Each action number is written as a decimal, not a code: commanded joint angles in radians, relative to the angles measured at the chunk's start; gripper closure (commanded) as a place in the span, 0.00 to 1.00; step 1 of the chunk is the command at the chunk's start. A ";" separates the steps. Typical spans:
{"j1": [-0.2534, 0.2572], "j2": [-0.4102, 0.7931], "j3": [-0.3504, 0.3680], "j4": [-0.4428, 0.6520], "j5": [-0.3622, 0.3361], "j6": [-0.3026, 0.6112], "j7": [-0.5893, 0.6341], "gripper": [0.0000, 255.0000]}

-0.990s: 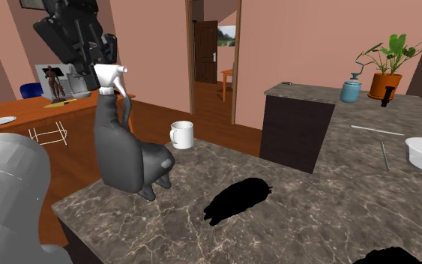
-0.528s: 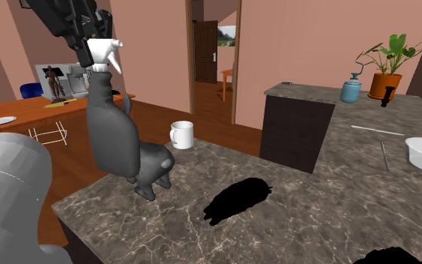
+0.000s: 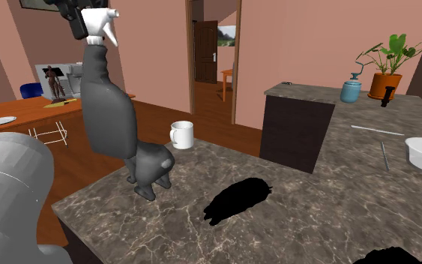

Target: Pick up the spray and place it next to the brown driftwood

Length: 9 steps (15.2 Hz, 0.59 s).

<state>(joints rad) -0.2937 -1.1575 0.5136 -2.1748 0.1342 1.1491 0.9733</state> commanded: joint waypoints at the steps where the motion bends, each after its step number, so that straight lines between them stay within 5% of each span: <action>1: -0.008 0.019 -0.007 0.039 -0.011 -0.019 -0.005 1.00; 9: -0.038 0.097 -0.024 0.189 -0.044 -0.090 -0.019 1.00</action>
<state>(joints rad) -0.3260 -1.0732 0.4907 -2.0096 0.0948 1.0696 0.9558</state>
